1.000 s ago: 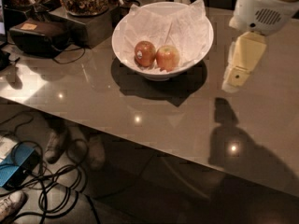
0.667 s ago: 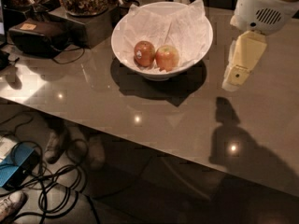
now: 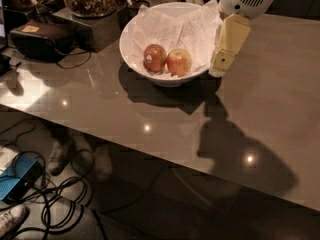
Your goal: Pick apple from white bowl
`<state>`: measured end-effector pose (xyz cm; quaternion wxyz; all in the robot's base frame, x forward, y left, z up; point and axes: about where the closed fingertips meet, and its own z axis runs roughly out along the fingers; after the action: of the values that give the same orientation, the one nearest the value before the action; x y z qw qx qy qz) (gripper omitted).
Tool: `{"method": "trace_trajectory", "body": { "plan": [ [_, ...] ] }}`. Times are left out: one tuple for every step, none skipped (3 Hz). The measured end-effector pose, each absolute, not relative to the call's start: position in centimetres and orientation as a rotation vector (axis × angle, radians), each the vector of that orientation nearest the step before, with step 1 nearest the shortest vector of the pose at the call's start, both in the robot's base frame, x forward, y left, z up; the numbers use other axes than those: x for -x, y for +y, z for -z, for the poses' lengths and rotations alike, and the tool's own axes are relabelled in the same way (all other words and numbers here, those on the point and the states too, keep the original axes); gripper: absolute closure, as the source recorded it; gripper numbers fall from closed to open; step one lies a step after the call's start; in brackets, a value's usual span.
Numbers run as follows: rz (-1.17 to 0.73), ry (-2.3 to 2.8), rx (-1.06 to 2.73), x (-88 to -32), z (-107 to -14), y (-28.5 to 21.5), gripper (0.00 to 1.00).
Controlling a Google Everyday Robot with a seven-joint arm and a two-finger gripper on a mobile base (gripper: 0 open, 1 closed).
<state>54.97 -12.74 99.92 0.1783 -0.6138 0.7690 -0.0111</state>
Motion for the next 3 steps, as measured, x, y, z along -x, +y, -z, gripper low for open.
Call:
{"method": "trace_trajectory", "body": {
  "plan": [
    [-0.013,2.155,1.733,-55.6,-99.7,-12.6,0.0],
    [-0.06,2.167,1.717,-57.8,-99.4,-11.6,0.0],
    [-0.117,2.189,1.705,-60.3,-98.8,-10.0,0.02]
  ]
}}
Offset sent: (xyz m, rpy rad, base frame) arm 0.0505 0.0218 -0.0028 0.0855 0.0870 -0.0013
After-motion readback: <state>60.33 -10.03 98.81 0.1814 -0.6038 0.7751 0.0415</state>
